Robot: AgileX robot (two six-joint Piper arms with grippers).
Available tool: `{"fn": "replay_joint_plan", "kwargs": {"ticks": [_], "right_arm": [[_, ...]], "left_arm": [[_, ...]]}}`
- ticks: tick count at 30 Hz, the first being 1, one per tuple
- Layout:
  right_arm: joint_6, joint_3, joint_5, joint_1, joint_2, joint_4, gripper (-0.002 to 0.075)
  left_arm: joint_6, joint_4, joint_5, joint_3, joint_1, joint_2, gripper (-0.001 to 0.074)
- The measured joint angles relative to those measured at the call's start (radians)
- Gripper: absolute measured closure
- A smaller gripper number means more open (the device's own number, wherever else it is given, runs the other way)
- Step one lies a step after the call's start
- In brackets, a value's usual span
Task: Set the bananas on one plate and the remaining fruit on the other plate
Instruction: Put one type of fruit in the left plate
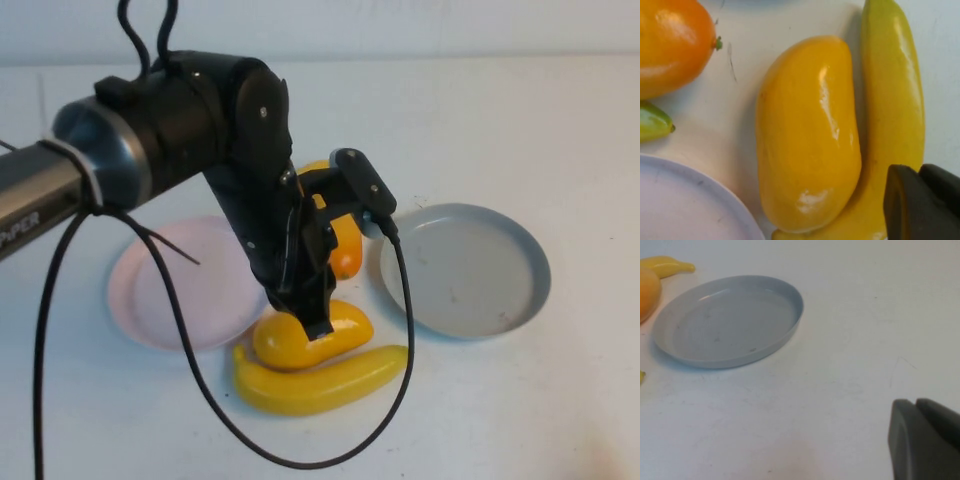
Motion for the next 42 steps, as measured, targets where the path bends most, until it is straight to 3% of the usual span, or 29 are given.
{"fn": "replay_joint_plan", "kwargs": {"ticks": [3, 8, 11, 38, 42], "right_arm": [[0.000, 0.000, 0.000, 0.000, 0.000, 0.000, 0.0741], [0.000, 0.000, 0.000, 0.000, 0.000, 0.000, 0.0741], [0.000, 0.000, 0.000, 0.000, 0.000, 0.000, 0.0741], [0.000, 0.000, 0.000, 0.000, 0.000, 0.000, 0.0741], [0.000, 0.000, 0.000, 0.000, 0.000, 0.000, 0.0741]], "left_arm": [[0.000, 0.000, 0.013, -0.022, -0.002, 0.036, 0.0632], [-0.006, 0.033, 0.017, -0.032, -0.002, 0.071, 0.0221], [-0.009, 0.051, -0.029, -0.034, -0.002, 0.086, 0.0091], [0.063, 0.085, -0.117, -0.034, -0.002, 0.206, 0.0067], [0.066, 0.098, -0.117, -0.034, -0.002, 0.206, 0.0113]]}}
